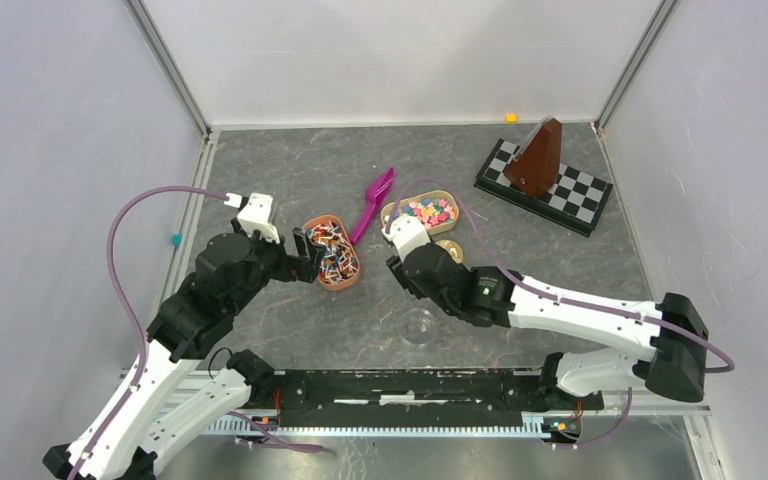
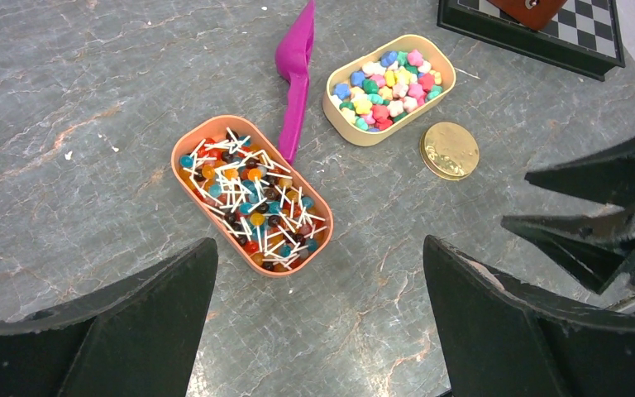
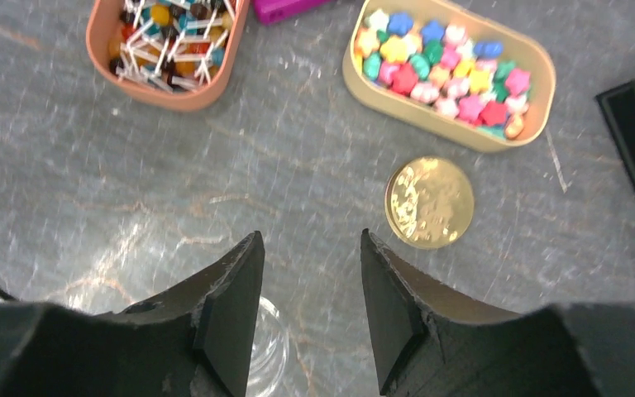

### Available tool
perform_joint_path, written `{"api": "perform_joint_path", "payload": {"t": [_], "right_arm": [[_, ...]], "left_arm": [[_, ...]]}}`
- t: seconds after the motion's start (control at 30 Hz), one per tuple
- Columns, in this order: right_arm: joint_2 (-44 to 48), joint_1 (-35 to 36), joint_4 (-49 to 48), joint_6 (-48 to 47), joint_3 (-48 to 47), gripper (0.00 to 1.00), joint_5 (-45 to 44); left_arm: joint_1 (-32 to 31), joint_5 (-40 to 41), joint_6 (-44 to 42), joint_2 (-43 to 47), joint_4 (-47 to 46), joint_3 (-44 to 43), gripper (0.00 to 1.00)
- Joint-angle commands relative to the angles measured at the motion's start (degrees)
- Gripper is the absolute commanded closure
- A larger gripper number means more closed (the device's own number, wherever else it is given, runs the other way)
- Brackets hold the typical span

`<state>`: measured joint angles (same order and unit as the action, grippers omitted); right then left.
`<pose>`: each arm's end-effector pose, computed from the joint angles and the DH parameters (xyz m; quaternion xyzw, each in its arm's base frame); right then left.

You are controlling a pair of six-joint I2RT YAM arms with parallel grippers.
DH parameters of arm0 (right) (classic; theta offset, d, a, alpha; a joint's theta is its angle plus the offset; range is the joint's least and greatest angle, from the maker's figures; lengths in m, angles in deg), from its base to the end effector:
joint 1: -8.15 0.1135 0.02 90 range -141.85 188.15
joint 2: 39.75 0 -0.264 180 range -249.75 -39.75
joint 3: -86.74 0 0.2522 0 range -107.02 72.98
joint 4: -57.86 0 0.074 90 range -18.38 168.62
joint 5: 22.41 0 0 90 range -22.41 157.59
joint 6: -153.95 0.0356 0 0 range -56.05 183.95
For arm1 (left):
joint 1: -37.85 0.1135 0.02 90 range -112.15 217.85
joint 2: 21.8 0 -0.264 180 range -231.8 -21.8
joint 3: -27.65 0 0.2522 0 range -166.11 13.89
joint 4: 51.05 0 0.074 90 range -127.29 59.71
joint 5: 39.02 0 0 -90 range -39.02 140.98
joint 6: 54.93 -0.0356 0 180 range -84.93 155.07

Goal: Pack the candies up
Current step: Move the packing bottle to the center of the board, then move the storage box to the center of the board.

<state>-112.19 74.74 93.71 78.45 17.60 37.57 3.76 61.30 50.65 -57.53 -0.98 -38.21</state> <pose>0.1250 0.2438 0.2845 -0.2831 0.8326 0.0918 0.4672 0.1082 -0.0655 0.3571 0.0802 0.8132 -0.1733 0.5497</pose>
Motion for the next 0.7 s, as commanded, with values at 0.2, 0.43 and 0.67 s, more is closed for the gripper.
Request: {"api": "perform_joint_path", "payload": {"t": [0.2, 0.43, 0.67], "right_arm": [[-13.37, -7.56, -6.68, -7.84, -13.78, 0.45, 4.85], [-24.42, -13.06, -6.88, -8.07, -21.01, 0.47, 9.87], [-33.39, -16.09, -6.43, -7.5, -27.05, 0.5, 12.94]], "left_arm": [[0.41, -0.05, 2.8, 0.3, -1.56, 0.39, 0.0], [0.42, 0.05, 2.79, 0.21, -1.6, 0.37, 0.0], [0.41, -0.25, 2.8, -0.14, -1.61, 0.41, 0.0]]}}
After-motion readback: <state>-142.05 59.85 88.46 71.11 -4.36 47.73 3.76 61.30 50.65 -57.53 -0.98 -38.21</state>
